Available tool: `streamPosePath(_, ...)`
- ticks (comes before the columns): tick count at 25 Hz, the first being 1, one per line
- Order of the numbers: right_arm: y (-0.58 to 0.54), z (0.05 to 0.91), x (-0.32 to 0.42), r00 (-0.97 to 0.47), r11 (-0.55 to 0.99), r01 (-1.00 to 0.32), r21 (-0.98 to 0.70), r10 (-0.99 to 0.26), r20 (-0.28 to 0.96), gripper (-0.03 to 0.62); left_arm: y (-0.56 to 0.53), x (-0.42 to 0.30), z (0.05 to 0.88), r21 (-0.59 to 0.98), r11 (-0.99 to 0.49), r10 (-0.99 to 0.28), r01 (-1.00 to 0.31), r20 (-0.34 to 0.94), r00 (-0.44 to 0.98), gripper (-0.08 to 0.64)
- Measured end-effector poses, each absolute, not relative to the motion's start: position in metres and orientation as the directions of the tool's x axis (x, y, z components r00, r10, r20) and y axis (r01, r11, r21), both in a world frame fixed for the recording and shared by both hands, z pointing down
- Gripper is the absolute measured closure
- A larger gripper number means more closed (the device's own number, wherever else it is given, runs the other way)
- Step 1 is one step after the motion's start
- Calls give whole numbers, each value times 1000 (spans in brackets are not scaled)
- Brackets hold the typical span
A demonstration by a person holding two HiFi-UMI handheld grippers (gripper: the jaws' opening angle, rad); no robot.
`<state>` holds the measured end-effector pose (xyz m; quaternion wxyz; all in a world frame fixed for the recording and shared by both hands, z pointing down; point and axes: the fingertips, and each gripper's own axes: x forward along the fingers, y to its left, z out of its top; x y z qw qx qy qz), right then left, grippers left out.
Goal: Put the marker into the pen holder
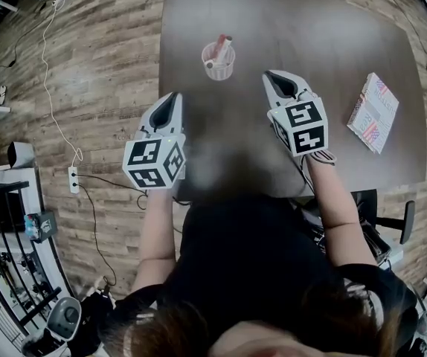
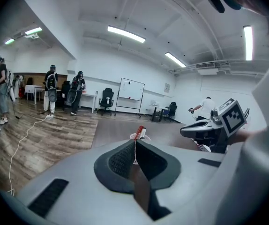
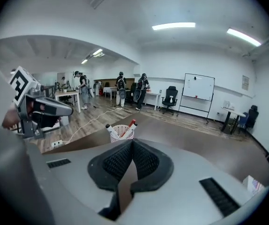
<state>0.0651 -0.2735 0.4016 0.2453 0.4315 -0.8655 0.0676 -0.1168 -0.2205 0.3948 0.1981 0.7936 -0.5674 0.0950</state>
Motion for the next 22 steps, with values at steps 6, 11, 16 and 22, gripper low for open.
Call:
streamPosePath(6, -263, 405, 72, -524, 546, -834, -84, -735, 430, 574, -217, -118, 395, 212, -272, -865, -939, 374, 335, 532)
streamPosePath(11, -254, 407, 72, -528, 536, -837, -114, -733, 429, 574, -214, -117, 396, 223, -270, -861, -937, 379, 339, 532)
streamPosePath(16, -248, 409, 67, -535, 540, -833, -121, -729, 426, 574, -211, -116, 397, 227, -274, -858, -935, 381, 344, 532)
streamPosePath(22, -244, 404, 65, -542, 550, -827, -111, -731, 414, 574, -209, -113, 394, 235, -277, -857, -932, 379, 350, 532)
